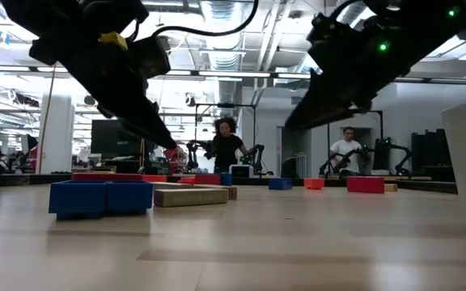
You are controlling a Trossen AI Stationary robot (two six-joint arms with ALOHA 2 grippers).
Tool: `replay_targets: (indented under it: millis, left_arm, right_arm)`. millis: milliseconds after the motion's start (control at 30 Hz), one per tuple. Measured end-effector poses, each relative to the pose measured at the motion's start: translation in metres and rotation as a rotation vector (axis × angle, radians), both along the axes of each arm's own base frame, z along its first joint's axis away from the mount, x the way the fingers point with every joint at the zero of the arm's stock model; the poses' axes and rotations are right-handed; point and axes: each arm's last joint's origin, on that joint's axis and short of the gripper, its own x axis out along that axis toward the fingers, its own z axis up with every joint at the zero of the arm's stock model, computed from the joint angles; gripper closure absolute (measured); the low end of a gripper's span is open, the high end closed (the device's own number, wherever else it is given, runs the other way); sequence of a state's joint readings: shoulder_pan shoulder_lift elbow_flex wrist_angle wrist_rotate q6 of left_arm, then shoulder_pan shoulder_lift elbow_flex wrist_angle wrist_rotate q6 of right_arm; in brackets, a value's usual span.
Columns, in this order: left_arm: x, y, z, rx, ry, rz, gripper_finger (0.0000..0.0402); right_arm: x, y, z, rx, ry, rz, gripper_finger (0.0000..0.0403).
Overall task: Sort blocks by size
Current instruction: Put the large red wooden block into the gray bin
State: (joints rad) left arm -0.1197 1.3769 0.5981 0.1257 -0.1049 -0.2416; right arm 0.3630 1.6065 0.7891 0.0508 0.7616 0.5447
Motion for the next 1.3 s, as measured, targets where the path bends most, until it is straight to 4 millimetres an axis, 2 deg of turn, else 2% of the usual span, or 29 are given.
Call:
replay_targets:
  millis: [233, 433, 567, 767, 967, 1100, 1300]
  left_arm:
    - [-0.01, -0.012, -0.002, -0.142, 0.131, 0.083, 0.0152]
    - [-0.017, -0.046, 0.002, -0.222, 0.189, 0.036, 0.0152]
    - [-0.022, -0.059, 0.002, -0.206, 0.158, 0.101, 0.0152]
    - [-0.024, -0.065, 0.002, -0.17, 0.118, 0.185, 0.0152]
    - [-0.021, -0.071, -0.014, -0.116, 0.13, 0.255, 0.0152]
    - [-0.018, -0.079, -0.018, -0.109, 0.092, 0.249, 0.0152]
    - [-0.021, -0.081, -0.021, -0.101, 0.111, 0.259, 0.0152]
  right_arm:
    - [0.006, 0.015, -0.006, -0.015, -0.046, 0.065, 0.0223]
    - [0.003, 0.025, -0.004, 0.001, -0.073, 0.085, 0.0223]
    - [0.001, 0.029, -0.003, -0.012, -0.078, 0.083, 0.0223]
    - [0.002, 0.029, -0.003, -0.01, -0.089, 0.079, 0.0223]
    - [0.002, 0.029, -0.002, -0.008, -0.091, 0.079, 0.0223]
    - [0.001, 0.03, -0.002, -0.006, -0.093, 0.082, 0.0223]
    - [0.001, 0.032, -0.002, -0.005, -0.094, 0.088, 0.0223]
